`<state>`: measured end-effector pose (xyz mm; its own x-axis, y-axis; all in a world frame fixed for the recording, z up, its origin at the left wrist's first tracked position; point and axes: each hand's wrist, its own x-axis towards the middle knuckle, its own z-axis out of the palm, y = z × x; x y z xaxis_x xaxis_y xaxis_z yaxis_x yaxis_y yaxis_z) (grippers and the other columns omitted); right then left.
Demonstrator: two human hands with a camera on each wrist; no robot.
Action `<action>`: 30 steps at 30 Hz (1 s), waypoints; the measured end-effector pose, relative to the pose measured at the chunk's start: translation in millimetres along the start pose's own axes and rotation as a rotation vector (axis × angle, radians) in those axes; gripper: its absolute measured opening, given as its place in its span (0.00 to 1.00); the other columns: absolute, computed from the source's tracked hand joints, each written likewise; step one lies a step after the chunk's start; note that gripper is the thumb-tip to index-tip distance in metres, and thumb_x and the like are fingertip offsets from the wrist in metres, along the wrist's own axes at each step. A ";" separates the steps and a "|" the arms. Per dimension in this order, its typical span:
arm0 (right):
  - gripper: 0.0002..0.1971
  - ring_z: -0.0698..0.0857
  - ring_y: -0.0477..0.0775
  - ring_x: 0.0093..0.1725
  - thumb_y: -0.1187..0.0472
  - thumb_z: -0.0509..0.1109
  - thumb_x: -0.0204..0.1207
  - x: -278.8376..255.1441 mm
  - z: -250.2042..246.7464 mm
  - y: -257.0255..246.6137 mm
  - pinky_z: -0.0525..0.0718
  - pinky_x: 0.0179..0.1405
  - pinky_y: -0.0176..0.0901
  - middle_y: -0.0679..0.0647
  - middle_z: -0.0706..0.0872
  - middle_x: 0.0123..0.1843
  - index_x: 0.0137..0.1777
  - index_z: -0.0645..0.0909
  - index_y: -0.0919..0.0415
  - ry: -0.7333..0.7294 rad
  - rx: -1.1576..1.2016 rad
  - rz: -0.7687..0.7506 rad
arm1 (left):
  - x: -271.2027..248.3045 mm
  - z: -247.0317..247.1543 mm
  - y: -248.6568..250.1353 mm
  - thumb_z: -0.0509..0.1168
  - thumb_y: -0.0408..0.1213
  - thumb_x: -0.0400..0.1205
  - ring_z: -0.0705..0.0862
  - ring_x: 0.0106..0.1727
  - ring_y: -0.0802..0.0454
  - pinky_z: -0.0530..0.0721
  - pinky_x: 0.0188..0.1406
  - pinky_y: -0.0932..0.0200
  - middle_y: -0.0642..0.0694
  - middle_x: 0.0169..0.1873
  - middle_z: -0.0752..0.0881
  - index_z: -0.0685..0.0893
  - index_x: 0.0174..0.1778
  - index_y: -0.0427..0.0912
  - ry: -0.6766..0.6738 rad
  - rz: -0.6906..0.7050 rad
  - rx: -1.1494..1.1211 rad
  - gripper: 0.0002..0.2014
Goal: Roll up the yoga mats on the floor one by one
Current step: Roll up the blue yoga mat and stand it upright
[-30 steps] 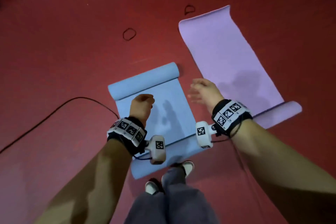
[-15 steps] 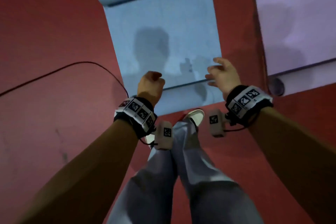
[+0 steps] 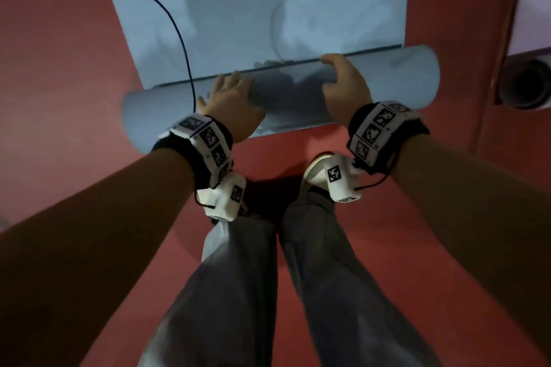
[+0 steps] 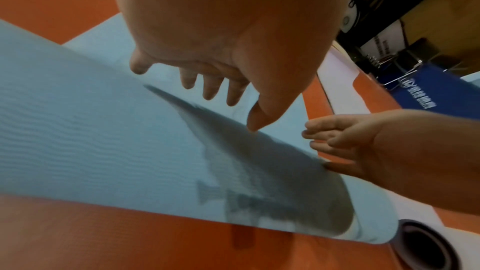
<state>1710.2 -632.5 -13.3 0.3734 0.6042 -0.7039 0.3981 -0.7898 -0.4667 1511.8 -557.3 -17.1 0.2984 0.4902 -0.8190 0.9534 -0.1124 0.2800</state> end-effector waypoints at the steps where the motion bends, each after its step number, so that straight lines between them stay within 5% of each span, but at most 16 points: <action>1: 0.31 0.77 0.57 0.73 0.64 0.58 0.69 0.7 2.2 4.4 0.66 0.69 0.32 0.60 0.80 0.73 0.75 0.76 0.61 0.001 -0.009 -0.016 | 1.2 4.6 -2.0 0.64 0.49 0.83 0.51 0.88 0.49 0.54 0.81 0.28 0.52 0.88 0.57 0.62 0.85 0.53 -0.003 0.012 0.041 0.33; 6: 0.26 0.77 0.59 0.73 0.71 0.62 0.74 -3.9 3.8 28.3 0.63 0.65 0.25 0.61 0.80 0.73 0.74 0.77 0.65 -0.037 -0.051 -0.044 | -8.2 28.7 -4.8 0.62 0.53 0.82 0.54 0.86 0.43 0.58 0.77 0.25 0.50 0.88 0.52 0.57 0.86 0.57 0.007 -0.072 0.148 0.36; 11: 0.27 0.67 0.55 0.82 0.72 0.63 0.77 -20.2 -10.7 47.3 0.55 0.68 0.21 0.59 0.68 0.83 0.77 0.74 0.64 -0.075 -0.158 -0.051 | -36.9 52.5 2.1 0.66 0.51 0.80 0.67 0.74 0.36 0.70 0.68 0.34 0.43 0.79 0.65 0.65 0.82 0.53 -0.002 -0.114 0.254 0.33; 19: 0.34 0.59 0.56 0.86 0.68 0.62 0.76 -34.8 9.5 77.7 0.56 0.85 0.45 0.54 0.57 0.89 0.84 0.65 0.55 -0.225 -0.293 0.005 | -80.4 105.3 1.4 0.72 0.44 0.77 0.77 0.62 0.39 0.73 0.63 0.39 0.40 0.65 0.71 0.71 0.74 0.44 0.009 -0.087 0.326 0.30; 23: 0.38 0.60 0.62 0.84 0.55 0.61 0.68 -55.8 31.7 99.9 0.63 0.83 0.57 0.52 0.59 0.88 0.82 0.64 0.49 -0.213 -0.409 0.058 | -92.7 111.3 -16.6 0.66 0.47 0.82 0.73 0.68 0.38 0.72 0.64 0.39 0.39 0.68 0.71 0.73 0.73 0.47 -0.046 -0.033 0.323 0.24; 26: 0.38 0.54 0.58 0.85 0.55 0.65 0.72 -74.8 47.6 114.8 0.62 0.82 0.59 0.46 0.54 0.88 0.84 0.60 0.48 -0.219 -0.514 0.038 | -102.2 113.3 -29.1 0.66 0.45 0.81 0.69 0.72 0.38 0.72 0.65 0.41 0.41 0.73 0.69 0.74 0.76 0.48 0.009 -0.007 0.214 0.25; 30: 0.41 0.59 0.67 0.82 0.50 0.63 0.68 -97.8 61.4 128.7 0.66 0.80 0.58 0.55 0.57 0.86 0.85 0.59 0.47 -0.216 -0.516 0.065 | -107.1 123.5 -41.4 0.67 0.45 0.81 0.59 0.84 0.43 0.63 0.80 0.38 0.47 0.84 0.62 0.69 0.82 0.49 0.049 0.010 0.162 0.31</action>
<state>1673.5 -799.7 -37.5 0.2525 0.4776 -0.8415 0.7583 -0.6379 -0.1345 1446.0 -711.9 -2.8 0.3095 0.5291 -0.7901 0.9462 -0.2540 0.2005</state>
